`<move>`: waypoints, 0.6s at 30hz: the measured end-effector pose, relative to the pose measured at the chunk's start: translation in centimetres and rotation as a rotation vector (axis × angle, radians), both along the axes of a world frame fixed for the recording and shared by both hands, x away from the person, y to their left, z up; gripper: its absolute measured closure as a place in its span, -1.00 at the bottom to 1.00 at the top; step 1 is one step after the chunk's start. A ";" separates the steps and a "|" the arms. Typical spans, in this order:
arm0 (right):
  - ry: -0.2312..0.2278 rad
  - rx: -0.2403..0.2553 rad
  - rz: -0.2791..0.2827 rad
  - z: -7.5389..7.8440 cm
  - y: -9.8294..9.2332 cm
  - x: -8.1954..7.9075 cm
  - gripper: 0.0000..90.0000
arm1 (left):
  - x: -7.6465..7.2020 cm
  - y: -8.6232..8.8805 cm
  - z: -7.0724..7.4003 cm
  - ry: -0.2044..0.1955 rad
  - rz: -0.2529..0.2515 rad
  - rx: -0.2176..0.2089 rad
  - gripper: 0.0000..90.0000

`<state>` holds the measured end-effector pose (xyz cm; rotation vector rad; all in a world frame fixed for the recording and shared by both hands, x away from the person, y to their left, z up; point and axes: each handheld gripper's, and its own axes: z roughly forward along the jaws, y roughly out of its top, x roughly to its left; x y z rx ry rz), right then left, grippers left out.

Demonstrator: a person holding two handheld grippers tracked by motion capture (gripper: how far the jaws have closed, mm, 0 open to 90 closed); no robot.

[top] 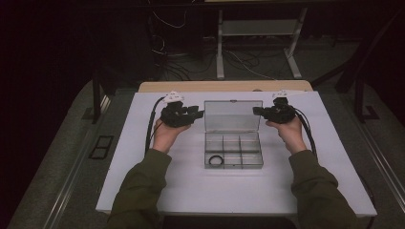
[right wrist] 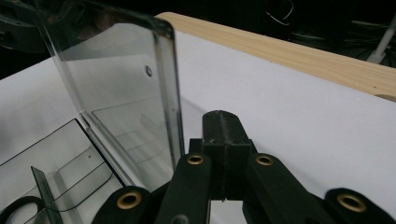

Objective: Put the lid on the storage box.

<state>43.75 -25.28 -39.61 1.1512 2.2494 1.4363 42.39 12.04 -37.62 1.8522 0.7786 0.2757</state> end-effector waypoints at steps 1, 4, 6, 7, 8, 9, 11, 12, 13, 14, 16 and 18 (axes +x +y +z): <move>-0.001 0.002 0.002 0.0 0.0 0.0 0.99 | 0.0 0.0 0.0 0.005 -0.009 -0.012 0.35; -0.003 -0.001 0.008 0.1 0.2 -0.2 0.99 | -0.2 -0.3 0.1 -0.002 -0.025 -0.004 0.34; -0.008 -0.002 0.012 0.2 0.3 -0.2 0.99 | -0.3 -0.6 0.2 -0.013 -0.031 -0.013 0.35; -0.007 -0.002 0.012 0.2 0.3 -0.3 0.99 | -0.4 -0.7 0.3 -0.018 -0.037 -0.011 0.37; -0.007 -0.002 0.013 0.2 0.3 -0.3 0.99 | -0.4 -0.8 0.3 -0.023 -0.043 -0.017 0.38; -0.007 -0.003 0.014 0.2 0.3 -0.3 0.99 | -0.5 -0.9 0.3 -0.027 -0.049 -0.018 0.40; -0.008 -0.007 0.015 0.3 0.3 -0.4 0.99 | -0.6 -1.0 0.4 -0.034 -0.061 -0.017 0.45; -0.005 -0.008 0.014 0.3 0.3 -0.5 0.99 | -0.7 -1.1 0.4 -0.035 -0.065 -0.019 0.47; -0.006 -0.009 0.016 0.3 0.3 -0.5 0.99 | -0.7 -1.2 0.4 -0.040 -0.070 -0.023 0.50; -0.005 -0.007 0.018 0.3 0.3 -0.6 0.99 | -0.8 -1.2 0.5 -0.044 -0.077 -0.023 0.53; -0.005 -0.008 0.020 0.4 0.3 -0.7 0.99 | -1.0 -1.3 0.6 -0.051 -0.084 -0.027 0.59; -0.007 -0.010 0.025 0.4 0.3 -0.8 0.99 | -1.2 -1.4 0.7 -0.059 -0.089 -0.029 0.66</move>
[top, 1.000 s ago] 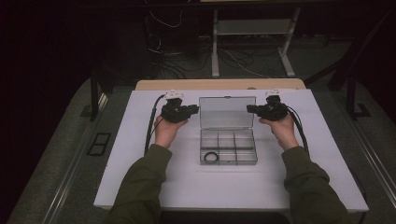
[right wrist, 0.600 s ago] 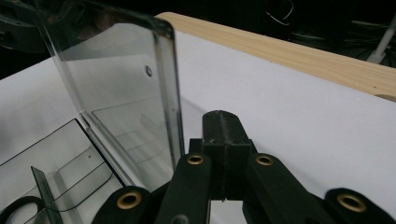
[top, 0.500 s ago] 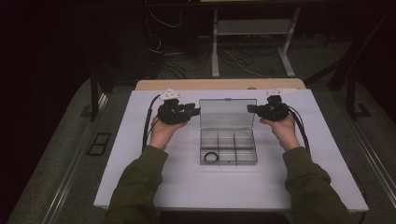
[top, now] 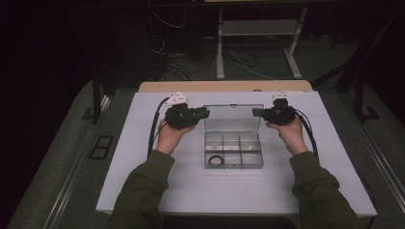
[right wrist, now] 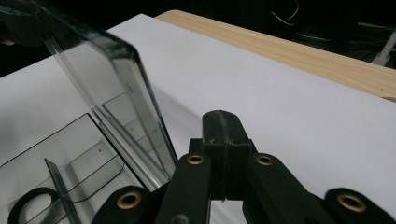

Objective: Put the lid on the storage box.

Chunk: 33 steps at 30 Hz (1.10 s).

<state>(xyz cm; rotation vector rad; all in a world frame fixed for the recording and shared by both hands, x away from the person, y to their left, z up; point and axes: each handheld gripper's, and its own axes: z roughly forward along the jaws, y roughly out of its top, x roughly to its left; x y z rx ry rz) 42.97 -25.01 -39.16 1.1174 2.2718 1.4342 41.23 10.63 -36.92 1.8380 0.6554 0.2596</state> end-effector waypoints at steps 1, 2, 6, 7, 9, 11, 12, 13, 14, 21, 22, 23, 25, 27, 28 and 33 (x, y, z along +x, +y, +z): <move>0.000 0.000 0.000 0.0 0.0 -0.1 0.99 | -0.1 0.0 0.0 -0.005 0.000 0.001 0.68; -0.002 0.000 0.003 0.1 0.0 -0.1 0.99 | -0.2 -0.1 0.1 -0.007 -0.001 0.005 0.68; -0.010 -0.001 0.001 0.3 -0.3 -0.4 0.99 | -0.6 0.0 0.1 -0.011 -0.004 -0.001 0.69; -0.011 -0.001 0.003 0.4 -0.3 -0.6 0.99 | -0.7 -0.1 0.1 -0.011 -0.002 -0.003 0.69; -0.014 -0.001 0.000 0.6 -0.5 -0.9 0.99 | -0.9 -0.1 0.1 -0.014 -0.004 0.000 0.68; -0.025 -0.004 0.001 0.9 -0.8 -1.2 0.99 | -1.1 0.0 0.1 -0.018 -0.006 0.003 0.68; -0.026 -0.001 -0.001 1.1 -1.0 -1.4 0.99 | -1.2 0.0 0.1 -0.019 -0.006 0.001 0.68; -0.027 0.004 -0.001 1.3 -1.1 -1.6 0.99 | -1.3 0.0 0.1 -0.022 -0.008 0.003 0.67; -0.032 0.004 0.002 1.5 -1.3 -1.7 0.99 | -1.4 0.0 0.1 -0.022 -0.009 0.004 0.67; -0.040 0.008 -0.001 2.3 -2.1 -2.8 0.99 | -2.0 0.0 0.0 -0.031 -0.016 0.010 0.65; -0.040 0.007 0.004 2.4 -2.2 -3.0 0.99 | -2.1 0.0 0.0 -0.034 -0.019 0.013 0.65; -0.039 0.005 0.007 2.5 -2.3 -3.2 0.99 | -2.2 0.0 0.0 -0.035 -0.018 0.013 0.64; -0.040 0.001 0.022 2.5 -2.5 -3.8 0.99 | -2.4 0.0 0.0 -0.042 -0.021 0.019 0.64; -0.042 -0.002 0.038 2.6 -2.8 -4.5 0.99 | -2.6 0.0 0.0 -0.043 -0.024 0.022 0.63; -0.037 -0.001 0.039 2.6 -2.9 -4.7 0.99 | -2.7 0.0 0.0 -0.044 -0.026 0.022 0.63; -0.035 -0.010 0.061 2.4 -3.5 -6.3 0.99 | -3.2 0.0 -0.1 -0.056 -0.032 0.034 0.61</move>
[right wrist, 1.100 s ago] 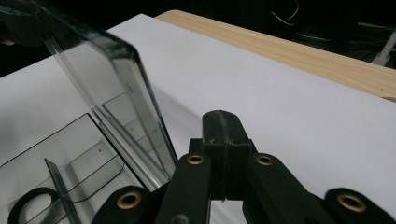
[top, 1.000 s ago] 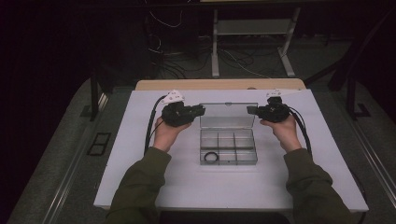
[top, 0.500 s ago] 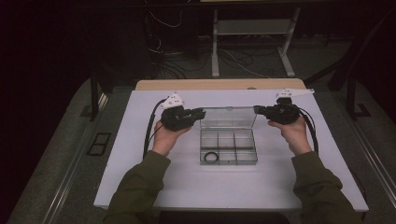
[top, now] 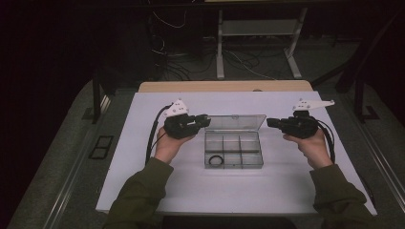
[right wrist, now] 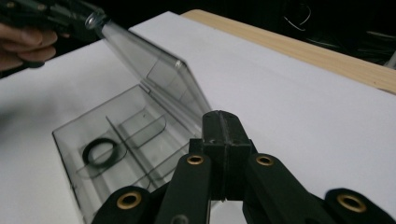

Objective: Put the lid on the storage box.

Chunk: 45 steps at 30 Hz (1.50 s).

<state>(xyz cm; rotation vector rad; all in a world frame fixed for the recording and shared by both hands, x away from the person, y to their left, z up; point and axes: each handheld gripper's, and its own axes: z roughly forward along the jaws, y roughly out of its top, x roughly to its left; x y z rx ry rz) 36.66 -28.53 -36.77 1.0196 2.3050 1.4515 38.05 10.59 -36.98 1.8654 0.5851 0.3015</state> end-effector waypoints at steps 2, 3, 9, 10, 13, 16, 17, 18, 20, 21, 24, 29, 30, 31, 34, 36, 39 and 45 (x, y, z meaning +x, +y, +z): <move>0.008 0.006 0.015 -0.1 -0.1 -0.5 0.99 | -0.2 0.0 0.0 -0.004 -0.002 0.005 0.60; 0.011 0.007 0.022 -0.2 -0.1 -0.7 0.99 | -0.4 -0.1 0.0 -0.005 -0.002 0.005 0.59; 0.007 0.032 0.084 -0.6 0.6 -1.5 0.99 | -1.1 -0.1 -0.1 -0.012 -0.011 0.023 0.54; 0.010 0.040 0.089 -0.6 0.7 -1.5 0.99 | -1.2 -0.1 -0.2 -0.010 -0.012 0.023 0.54; 0.009 0.050 0.114 -0.6 1.0 -1.6 0.99 | -1.6 -0.1 -0.3 -0.012 -0.018 0.030 0.51; 0.013 0.056 0.136 -0.6 1.2 -1.6 0.99 | -2.0 -0.2 -0.4 -0.014 -0.017 0.035 0.48; 0.015 0.059 0.142 -0.6 1.3 -1.7 0.99 | -2.0 -0.2 -0.4 -0.017 -0.017 0.039 0.47; 0.014 0.060 0.145 -0.6 1.3 -1.7 0.99 | -2.2 -0.2 -0.4 -0.019 -0.015 0.043 0.47; 0.013 0.060 0.153 -0.7 1.4 -1.7 0.99 | -2.3 -0.2 -0.4 -0.022 -0.011 0.052 0.45; 0.017 0.056 0.157 -0.7 1.4 -1.7 0.99 | -2.4 -0.1 -0.4 -0.023 -0.009 0.055 0.45; 0.015 0.061 0.163 -0.7 1.6 -1.9 0.99 | -2.8 0.3 -0.5 -0.014 -0.005 0.056 0.45; 0.017 0.064 0.166 -0.8 1.7 -2.2 0.99 | -3.4 1.0 -0.8 0.006 0.002 0.050 0.44; 0.020 0.066 0.169 -0.8 1.7 -2.3 0.99 | -3.6 1.2 -0.8 0.011 0.006 0.051 0.44; 0.023 0.069 0.169 -0.8 1.8 -2.4 0.99 | -3.7 1.4 -0.9 0.022 0.009 0.046 0.45; 0.025 0.062 0.172 -1.0 1.9 -2.6 0.99 | -4.1 2.0 -0.9 0.034 0.010 0.042 0.53; 0.026 0.057 0.175 -1.1 1.9 -2.7 0.99 | -4.4 2.4 -1.1 0.051 0.013 0.034 0.62; 0.033 0.055 0.175 -1.4 1.9 -3.1 0.99 | -4.5 2.6 -1.3 0.080 -0.013 0.032 0.82; 0.039 0.043 0.178 -1.9 1.9 -3.8 0.99 | -4.8 2.0 -2.0 0.119 -0.083 0.030 0.97</move>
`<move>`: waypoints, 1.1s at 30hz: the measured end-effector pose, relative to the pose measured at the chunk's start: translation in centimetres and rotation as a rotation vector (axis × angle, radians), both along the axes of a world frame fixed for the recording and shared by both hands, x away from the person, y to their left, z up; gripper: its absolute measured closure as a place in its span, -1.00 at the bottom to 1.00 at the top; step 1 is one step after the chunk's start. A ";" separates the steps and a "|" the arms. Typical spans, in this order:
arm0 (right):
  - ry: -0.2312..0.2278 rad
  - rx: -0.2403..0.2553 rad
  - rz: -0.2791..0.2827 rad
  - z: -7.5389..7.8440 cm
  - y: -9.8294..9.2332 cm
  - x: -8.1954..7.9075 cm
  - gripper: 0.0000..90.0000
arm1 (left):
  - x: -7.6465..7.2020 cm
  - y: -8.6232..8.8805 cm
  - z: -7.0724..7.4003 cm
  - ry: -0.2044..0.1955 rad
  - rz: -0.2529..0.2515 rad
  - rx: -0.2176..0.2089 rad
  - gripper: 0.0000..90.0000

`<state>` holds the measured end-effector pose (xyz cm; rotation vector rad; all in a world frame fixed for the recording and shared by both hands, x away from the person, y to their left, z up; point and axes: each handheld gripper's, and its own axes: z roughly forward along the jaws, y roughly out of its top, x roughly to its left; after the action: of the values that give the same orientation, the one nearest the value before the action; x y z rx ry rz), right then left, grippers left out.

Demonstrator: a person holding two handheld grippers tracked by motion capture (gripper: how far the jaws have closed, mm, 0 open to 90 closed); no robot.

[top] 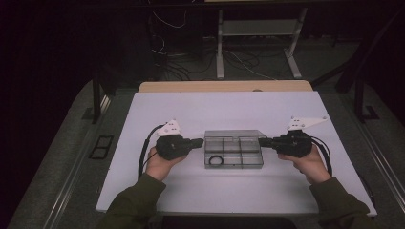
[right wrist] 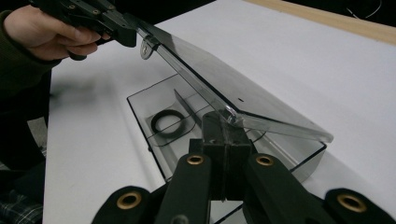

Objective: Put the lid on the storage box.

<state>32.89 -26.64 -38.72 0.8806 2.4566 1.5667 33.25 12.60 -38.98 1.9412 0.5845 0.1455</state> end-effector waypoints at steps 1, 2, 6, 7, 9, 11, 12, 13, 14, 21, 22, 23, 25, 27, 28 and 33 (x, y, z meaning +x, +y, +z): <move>0.001 -0.003 0.004 -0.1 0.0 -0.1 0.99 | -0.1 -0.1 -0.1 0.003 -0.006 -0.003 0.97; 0.003 -0.004 0.004 -0.2 0.0 -0.2 0.99 | -0.1 -0.2 -0.2 0.006 -0.012 -0.002 0.97; 0.013 -0.007 0.008 -0.7 0.1 -0.5 0.99 | -0.5 -0.6 -0.7 0.021 -0.026 -0.011 0.97; 0.015 -0.006 0.007 -0.8 0.1 -0.6 0.99 | -0.6 -0.7 -0.8 0.023 -0.027 -0.009 0.97; 0.019 -0.011 0.008 -1.0 0.1 -0.8 0.99 | -0.7 -0.7 -0.9 0.024 -0.029 -0.014 0.97; 0.022 -0.015 0.009 -1.2 0.2 -0.9 0.99 | -0.7 -0.7 -0.9 0.021 -0.031 -0.013 0.97; 0.021 -0.015 0.007 -1.2 0.1 -0.9 0.99 | -0.7 -0.7 -1.0 0.021 -0.033 -0.013 0.96; 0.022 -0.014 0.006 -1.3 0.1 -1.0 0.99 | -0.8 -0.7 -1.0 0.023 -0.031 -0.013 0.97; 0.018 -0.018 0.006 -1.3 0.1 -1.0 0.99 | -0.8 -0.7 -1.1 0.022 -0.032 -0.010 0.97; 0.026 -0.020 0.004 -1.6 -0.1 -1.2 0.99 | -0.8 -0.6 -1.5 0.026 -0.034 -0.006 0.96; 0.029 -0.021 0.003 -1.6 -0.1 -1.2 0.99 | -0.8 -0.7 -1.5 0.027 -0.035 -0.007 0.96; 0.030 -0.021 0.003 -1.7 -0.1 -1.2 0.99 | -0.8 -0.7 -1.5 0.029 -0.038 -0.009 0.96; 0.032 -0.023 0.005 -1.7 -0.1 -1.3 0.99 | -0.8 -0.7 -1.6 0.030 -0.040 -0.007 0.96; 0.031 -0.026 0.005 -1.8 -0.2 -1.4 0.99 | -0.9 -0.7 -1.7 0.030 -0.041 -0.003 0.96; 0.033 -0.026 0.003 -1.8 -0.2 -1.5 0.99 | -1.0 -0.7 -1.7 0.030 -0.041 -0.004 0.96; 0.034 -0.035 0.004 -2.1 -0.3 -1.9 0.99 | -1.1 -0.7 -2.0 0.029 -0.046 0.009 0.96</move>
<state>30.98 -26.94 -40.79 0.9046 2.5019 1.5173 32.15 11.93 -40.93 1.9671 0.5587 0.0907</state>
